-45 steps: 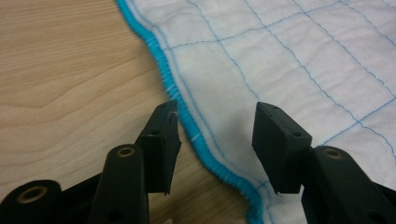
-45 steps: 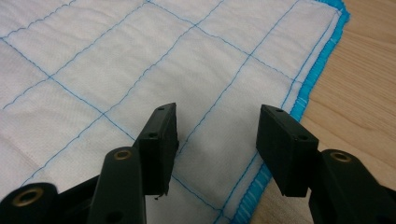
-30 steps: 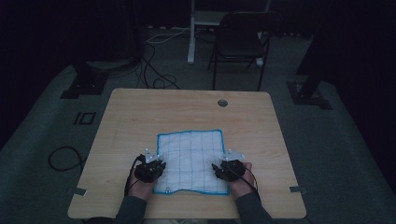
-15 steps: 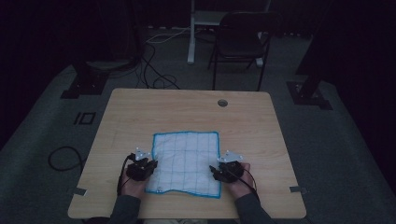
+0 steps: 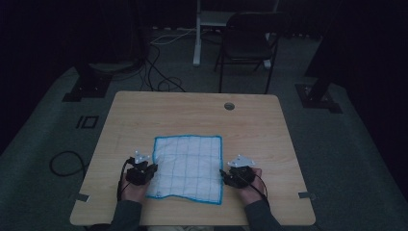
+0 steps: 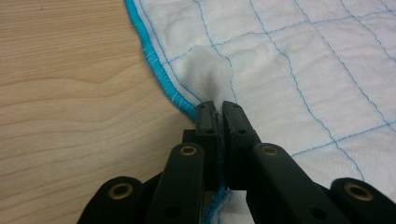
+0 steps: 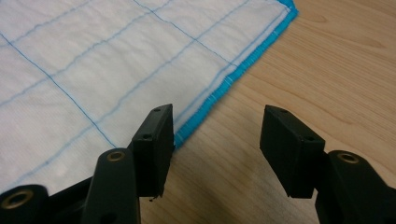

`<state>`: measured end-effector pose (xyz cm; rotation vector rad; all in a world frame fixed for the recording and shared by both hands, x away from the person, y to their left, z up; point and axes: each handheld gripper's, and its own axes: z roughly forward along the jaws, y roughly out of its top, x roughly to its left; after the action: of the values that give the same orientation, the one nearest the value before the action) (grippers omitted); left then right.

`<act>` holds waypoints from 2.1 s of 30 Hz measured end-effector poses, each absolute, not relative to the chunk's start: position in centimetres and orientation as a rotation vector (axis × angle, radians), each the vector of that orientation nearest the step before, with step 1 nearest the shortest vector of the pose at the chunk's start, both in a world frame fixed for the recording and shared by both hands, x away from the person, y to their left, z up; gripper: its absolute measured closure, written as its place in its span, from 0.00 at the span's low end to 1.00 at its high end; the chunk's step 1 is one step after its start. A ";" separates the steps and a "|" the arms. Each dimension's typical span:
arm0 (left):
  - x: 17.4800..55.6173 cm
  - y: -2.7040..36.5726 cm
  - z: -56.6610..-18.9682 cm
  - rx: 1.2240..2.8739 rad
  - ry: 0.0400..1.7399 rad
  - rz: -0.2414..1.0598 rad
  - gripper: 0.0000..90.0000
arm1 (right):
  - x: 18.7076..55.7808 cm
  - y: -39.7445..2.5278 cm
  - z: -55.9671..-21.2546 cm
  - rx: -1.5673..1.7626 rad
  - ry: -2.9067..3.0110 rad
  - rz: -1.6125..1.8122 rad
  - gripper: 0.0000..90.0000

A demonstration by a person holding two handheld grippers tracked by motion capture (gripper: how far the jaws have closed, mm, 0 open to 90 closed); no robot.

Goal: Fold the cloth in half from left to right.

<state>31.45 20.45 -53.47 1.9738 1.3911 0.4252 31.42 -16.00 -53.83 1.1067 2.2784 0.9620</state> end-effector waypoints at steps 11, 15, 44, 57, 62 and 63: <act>31.2 21.0 -52.5 1.928 1.372 0.413 0.97 | 31.4 -16.0 -54.0 1.106 2.288 0.947 0.50; 30.8 20.7 -51.5 1.922 1.293 0.434 0.97 | 31.4 -16.0 -54.0 1.108 2.292 0.946 0.50; 30.7 16.4 -47.2 1.920 1.081 0.397 0.97 | 31.3 -16.3 -53.9 1.119 2.291 0.941 0.49; 30.7 13.2 -46.7 1.958 0.991 0.358 0.97 | 31.4 -16.4 -54.0 1.116 2.292 0.939 0.49; 30.8 11.7 -46.8 1.979 0.960 0.338 0.97 | 31.4 -16.4 -54.0 1.118 2.292 0.939 0.49; 30.8 11.4 -46.8 1.981 0.957 0.334 0.97 | 31.4 -16.4 -54.0 1.118 2.292 0.938 0.49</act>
<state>30.79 11.38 -46.85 1.9810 0.9567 0.3343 31.40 -16.38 -54.01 1.1184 2.2916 0.9383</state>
